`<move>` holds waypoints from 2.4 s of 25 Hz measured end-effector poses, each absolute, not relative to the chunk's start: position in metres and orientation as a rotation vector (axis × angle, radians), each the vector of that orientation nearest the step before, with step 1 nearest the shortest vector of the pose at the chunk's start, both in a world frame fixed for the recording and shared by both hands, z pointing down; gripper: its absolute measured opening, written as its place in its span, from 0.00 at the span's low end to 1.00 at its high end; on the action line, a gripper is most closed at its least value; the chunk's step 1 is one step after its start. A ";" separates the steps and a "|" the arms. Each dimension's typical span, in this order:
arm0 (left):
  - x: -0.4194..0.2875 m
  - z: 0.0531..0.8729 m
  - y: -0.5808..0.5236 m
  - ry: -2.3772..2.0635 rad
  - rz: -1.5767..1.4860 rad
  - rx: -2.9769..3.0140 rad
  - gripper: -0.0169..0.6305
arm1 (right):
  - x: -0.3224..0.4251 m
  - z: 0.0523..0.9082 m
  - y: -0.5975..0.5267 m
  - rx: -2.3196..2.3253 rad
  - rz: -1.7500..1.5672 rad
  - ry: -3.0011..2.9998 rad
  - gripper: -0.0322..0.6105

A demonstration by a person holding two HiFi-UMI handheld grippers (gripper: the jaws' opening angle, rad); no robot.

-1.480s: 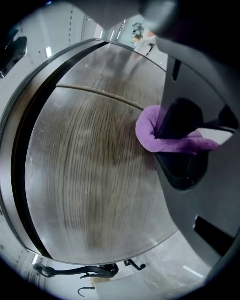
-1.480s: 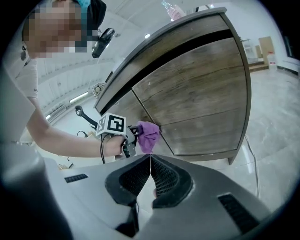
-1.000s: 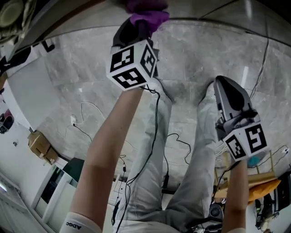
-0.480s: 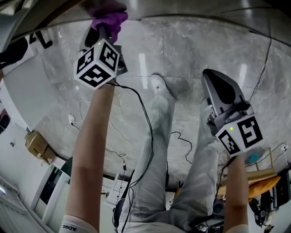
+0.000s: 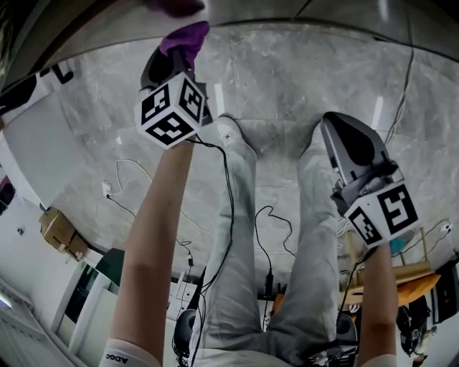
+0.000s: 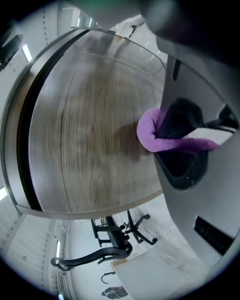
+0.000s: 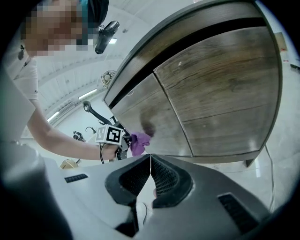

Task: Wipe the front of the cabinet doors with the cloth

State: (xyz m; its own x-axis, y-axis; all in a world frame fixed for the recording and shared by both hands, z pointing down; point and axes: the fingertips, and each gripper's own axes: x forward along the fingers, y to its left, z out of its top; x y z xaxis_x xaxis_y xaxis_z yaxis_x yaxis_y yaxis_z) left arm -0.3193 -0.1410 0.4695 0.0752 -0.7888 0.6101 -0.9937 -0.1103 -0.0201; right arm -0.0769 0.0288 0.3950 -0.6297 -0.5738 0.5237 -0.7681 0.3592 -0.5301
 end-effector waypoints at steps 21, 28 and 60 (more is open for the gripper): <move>-0.127 0.526 -0.153 -1.428 0.702 2.074 0.10 | 0.044 0.431 0.056 1.508 1.233 -2.218 0.09; -0.201 0.535 -0.162 -1.425 0.776 2.047 0.11 | -0.009 0.429 0.035 1.518 1.205 -2.243 0.09; -0.349 0.558 -0.101 -1.742 0.919 1.652 0.10 | -0.056 0.416 0.061 1.245 1.197 -2.356 0.09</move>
